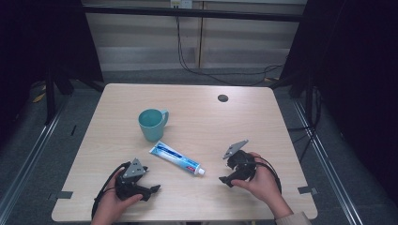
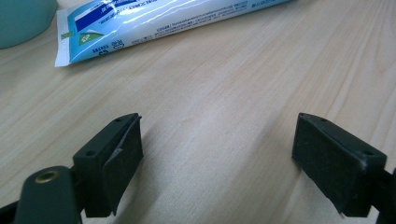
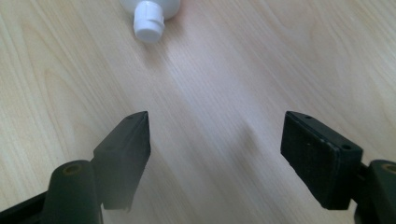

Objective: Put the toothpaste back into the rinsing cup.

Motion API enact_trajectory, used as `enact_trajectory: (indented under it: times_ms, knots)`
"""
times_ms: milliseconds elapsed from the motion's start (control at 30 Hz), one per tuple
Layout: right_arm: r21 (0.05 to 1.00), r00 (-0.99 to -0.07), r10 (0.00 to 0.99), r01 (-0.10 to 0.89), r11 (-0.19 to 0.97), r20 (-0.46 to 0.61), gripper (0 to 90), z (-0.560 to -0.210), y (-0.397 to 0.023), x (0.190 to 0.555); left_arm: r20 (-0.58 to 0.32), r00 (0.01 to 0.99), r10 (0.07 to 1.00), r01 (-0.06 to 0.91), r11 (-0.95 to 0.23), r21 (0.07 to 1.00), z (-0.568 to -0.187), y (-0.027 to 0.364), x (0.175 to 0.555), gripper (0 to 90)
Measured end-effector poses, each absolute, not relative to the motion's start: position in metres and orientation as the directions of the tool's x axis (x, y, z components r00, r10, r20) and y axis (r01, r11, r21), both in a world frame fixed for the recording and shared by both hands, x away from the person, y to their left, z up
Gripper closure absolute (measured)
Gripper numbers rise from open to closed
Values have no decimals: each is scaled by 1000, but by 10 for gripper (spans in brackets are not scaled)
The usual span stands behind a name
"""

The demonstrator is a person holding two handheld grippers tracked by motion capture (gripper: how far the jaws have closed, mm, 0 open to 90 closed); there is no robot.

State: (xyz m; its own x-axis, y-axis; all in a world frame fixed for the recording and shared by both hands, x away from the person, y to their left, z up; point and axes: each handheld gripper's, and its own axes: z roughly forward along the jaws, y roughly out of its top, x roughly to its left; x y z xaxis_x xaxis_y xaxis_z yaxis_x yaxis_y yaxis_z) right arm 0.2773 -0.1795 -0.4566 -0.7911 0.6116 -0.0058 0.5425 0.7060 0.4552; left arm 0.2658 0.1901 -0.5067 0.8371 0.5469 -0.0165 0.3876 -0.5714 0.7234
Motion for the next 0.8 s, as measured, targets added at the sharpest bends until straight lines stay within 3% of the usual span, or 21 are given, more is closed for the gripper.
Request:
enact_trajectory:
  times_ms: [400,800]
  knots:
    - [363,-832,555,510,780,-24,249,-451,-148,292,-16,837,547,388,-573,722,-507,190,266,156]
    - [348,-859,511,477,807,-8,277,-452,-116,304,-18,837,548,390,-572,722,-507,190,266,156]
